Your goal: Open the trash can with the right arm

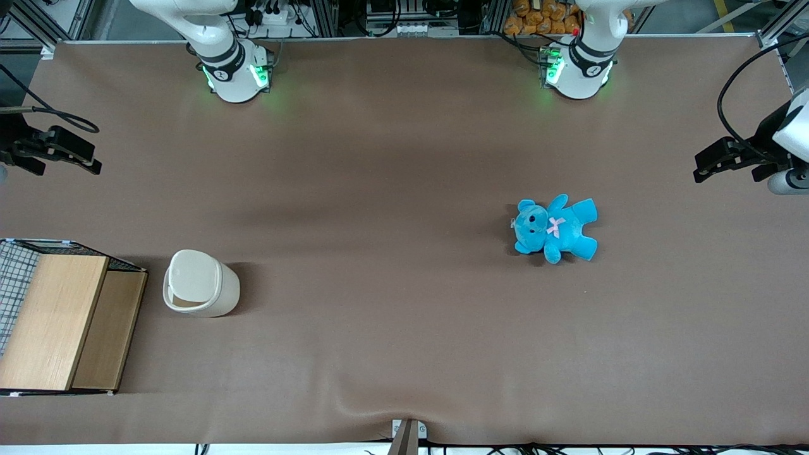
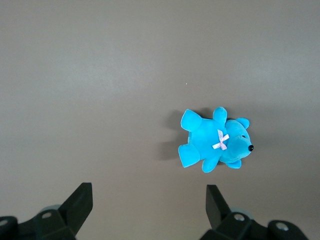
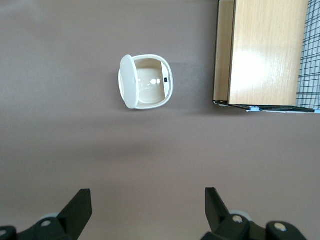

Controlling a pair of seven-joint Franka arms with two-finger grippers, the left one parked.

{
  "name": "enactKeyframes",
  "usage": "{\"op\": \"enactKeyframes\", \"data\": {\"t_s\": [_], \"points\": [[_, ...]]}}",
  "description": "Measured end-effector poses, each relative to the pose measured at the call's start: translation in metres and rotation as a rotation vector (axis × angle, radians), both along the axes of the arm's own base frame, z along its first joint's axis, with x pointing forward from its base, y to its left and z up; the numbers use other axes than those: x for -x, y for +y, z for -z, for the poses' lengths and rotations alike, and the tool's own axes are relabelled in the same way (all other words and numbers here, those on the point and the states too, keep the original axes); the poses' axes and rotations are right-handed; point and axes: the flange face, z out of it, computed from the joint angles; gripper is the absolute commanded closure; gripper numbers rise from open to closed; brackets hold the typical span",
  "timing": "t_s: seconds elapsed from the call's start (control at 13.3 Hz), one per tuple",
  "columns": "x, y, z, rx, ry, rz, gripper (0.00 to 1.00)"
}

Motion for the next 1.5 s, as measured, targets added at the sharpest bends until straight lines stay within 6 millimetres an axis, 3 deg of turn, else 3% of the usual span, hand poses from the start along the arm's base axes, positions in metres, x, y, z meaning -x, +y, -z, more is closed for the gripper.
{"op": "enactKeyframes", "data": {"t_s": [1.5], "points": [[0.0048, -0.0017, -0.0062, 0.016, 0.006, -0.001, 0.00]]}}
